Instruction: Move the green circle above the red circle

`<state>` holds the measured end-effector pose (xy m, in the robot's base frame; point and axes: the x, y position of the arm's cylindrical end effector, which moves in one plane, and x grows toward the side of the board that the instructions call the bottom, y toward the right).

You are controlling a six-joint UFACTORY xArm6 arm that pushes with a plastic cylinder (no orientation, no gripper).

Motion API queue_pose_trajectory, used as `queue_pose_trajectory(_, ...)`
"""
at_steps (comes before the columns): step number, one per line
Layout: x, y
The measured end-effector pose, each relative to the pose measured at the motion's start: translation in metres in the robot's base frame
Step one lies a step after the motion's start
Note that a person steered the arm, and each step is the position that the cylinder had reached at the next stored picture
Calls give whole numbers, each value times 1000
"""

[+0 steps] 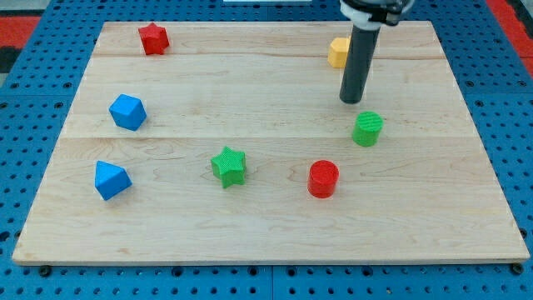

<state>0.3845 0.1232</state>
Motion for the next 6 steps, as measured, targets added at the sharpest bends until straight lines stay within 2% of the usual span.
queue_pose_trajectory(1, 3, 26)
queue_pose_trajectory(2, 3, 28)
queue_pose_trajectory(3, 14, 4)
queue_pose_trajectory(4, 52, 27)
queue_pose_trajectory(6, 94, 65)
